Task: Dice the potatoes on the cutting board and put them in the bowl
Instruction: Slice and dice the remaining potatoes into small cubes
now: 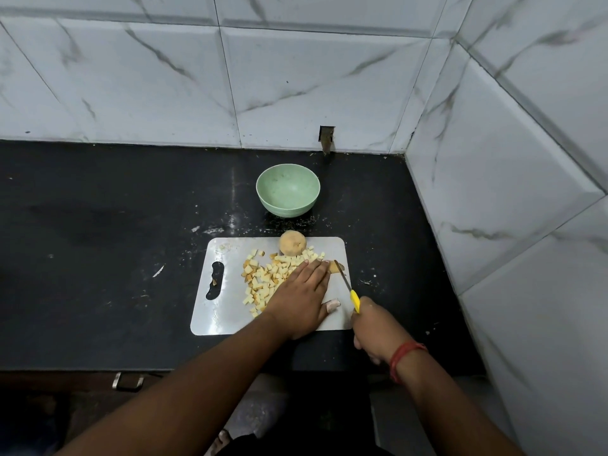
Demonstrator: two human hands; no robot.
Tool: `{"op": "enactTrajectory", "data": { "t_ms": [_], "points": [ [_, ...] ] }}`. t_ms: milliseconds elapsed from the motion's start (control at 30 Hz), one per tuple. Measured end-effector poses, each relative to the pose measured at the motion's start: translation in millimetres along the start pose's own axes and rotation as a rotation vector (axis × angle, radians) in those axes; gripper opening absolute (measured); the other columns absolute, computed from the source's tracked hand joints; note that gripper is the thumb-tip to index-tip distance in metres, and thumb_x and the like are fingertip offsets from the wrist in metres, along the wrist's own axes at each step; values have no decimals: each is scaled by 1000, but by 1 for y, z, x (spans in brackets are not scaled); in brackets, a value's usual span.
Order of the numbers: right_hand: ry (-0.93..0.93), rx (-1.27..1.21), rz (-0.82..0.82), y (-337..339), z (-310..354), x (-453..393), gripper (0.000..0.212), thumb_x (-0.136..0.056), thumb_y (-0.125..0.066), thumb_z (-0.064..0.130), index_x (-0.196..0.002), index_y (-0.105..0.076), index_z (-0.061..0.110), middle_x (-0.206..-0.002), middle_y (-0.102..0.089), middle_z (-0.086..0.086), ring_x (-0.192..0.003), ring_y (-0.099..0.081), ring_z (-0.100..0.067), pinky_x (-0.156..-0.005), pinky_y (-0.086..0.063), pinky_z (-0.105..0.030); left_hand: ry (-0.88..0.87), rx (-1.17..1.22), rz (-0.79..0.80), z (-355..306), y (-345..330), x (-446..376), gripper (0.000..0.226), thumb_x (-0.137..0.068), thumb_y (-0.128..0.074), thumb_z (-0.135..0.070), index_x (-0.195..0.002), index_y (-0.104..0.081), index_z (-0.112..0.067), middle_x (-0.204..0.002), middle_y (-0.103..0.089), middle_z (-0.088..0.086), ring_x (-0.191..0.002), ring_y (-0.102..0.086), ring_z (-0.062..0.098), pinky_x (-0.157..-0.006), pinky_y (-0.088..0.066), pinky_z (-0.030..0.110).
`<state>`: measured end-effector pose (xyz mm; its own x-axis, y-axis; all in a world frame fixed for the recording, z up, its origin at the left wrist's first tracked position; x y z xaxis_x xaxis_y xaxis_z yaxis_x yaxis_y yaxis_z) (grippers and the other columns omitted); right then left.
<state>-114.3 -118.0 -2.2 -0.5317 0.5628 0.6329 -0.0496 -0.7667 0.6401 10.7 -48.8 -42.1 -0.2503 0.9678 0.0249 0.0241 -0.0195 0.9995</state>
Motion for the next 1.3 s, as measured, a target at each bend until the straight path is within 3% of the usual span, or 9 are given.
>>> {"op": "enactTrajectory", "data": {
  "t_ms": [133, 267, 400, 700, 967, 1100, 1300],
  "points": [
    [-20, 23, -24, -2, 5, -13, 10, -96, -41, 9, -106, -43, 11, -95, -67, -17, -63, -56, -26, -52, -47, -29, -5, 31, 4, 1, 1, -1, 78, -107, -16, -60, -162, -21, -4, -171, -15, 13, -158, -9, 26, -128, 4, 37],
    [79, 93, 6, -6, 14, -17, 4, -99, -36, 10, -103, -37, 12, -94, -56, -13, -77, -54, -25, -72, -53, -35, -22, 46, -3, -1, 2, -1, 78, -108, -21, -59, -161, -23, -1, -169, -20, 15, -156, -15, 29, -126, 4, 35],
    [100, 80, 35, -4, 20, -17, 2, -101, -35, 11, -102, -34, 11, -72, -44, -1, -57, -46, -13, -49, -40, -23, -46, 38, -24, 0, 7, -4, 79, -107, -22, -59, -158, -29, 1, -165, -29, 18, -153, -24, 32, -125, -1, 35],
    [114, 55, 61, -15, 7, -13, 4, -101, -34, 10, -104, -35, 14, -77, -48, -3, -57, -45, -10, -47, -38, -22, -54, 18, -25, -2, 7, -7, 84, -105, -23, -61, -153, -37, 6, -157, -35, 19, -146, -31, 33, -127, -21, 43],
    [99, 43, 61, -19, -12, -1, 5, -101, -34, 11, -105, -37, 13, -83, -50, -5, -59, -42, -9, -52, -38, -20, -19, 33, -15, -2, 5, -7, 83, -105, -21, -62, -157, -30, 2, -164, -27, 16, -151, -23, 31, -128, -16, 41],
    [41, 15, 49, -18, -16, 4, 11, -103, -37, 19, -106, -43, 10, -80, -57, -8, -55, -50, -15, -48, -44, -27, -11, 39, -17, -1, 3, -5, 80, -106, -22, -60, -159, -27, -1, -166, -24, 15, -153, -20, 30, -129, -13, 40],
    [54, 17, -24, -9, -7, 4, 12, -102, -36, 16, -109, -44, 11, -90, -66, -18, -51, -53, -20, -48, -47, -31, 11, 37, -48, 4, 2, 5, 74, -107, -21, -59, -162, -25, -8, -170, -17, 11, -157, -11, 28, -124, 7, 36]
  ]
}}
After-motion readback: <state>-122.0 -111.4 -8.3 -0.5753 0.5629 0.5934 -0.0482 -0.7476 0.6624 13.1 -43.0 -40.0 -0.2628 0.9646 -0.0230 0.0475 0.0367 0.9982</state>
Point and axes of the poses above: each hand's wrist, its own x-axis away from the middle knuckle, its own y-axis out of the back of the hand, z = x × y, the point moved 7 cm from there along -x, towards the middle knuckle
